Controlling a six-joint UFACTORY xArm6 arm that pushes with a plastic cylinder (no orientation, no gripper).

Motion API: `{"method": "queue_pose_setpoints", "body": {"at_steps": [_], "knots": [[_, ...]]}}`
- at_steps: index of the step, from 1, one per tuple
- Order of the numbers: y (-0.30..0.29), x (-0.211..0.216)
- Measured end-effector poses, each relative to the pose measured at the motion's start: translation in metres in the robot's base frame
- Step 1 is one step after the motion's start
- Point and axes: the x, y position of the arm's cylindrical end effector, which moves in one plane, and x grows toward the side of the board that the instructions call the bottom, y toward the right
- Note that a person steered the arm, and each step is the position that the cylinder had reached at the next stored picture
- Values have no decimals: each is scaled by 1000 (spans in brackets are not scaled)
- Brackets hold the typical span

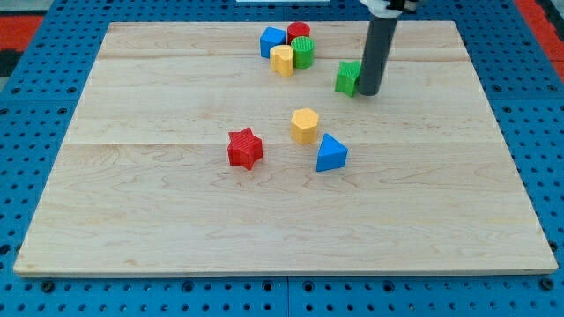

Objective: Point at the blue triangle

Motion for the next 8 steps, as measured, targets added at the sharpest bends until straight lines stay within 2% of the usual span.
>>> {"method": "queue_pose_setpoints", "body": {"at_steps": [3, 4, 5, 8], "knots": [[-52, -46], [-42, -34], [-3, -5], [21, 138]]}}
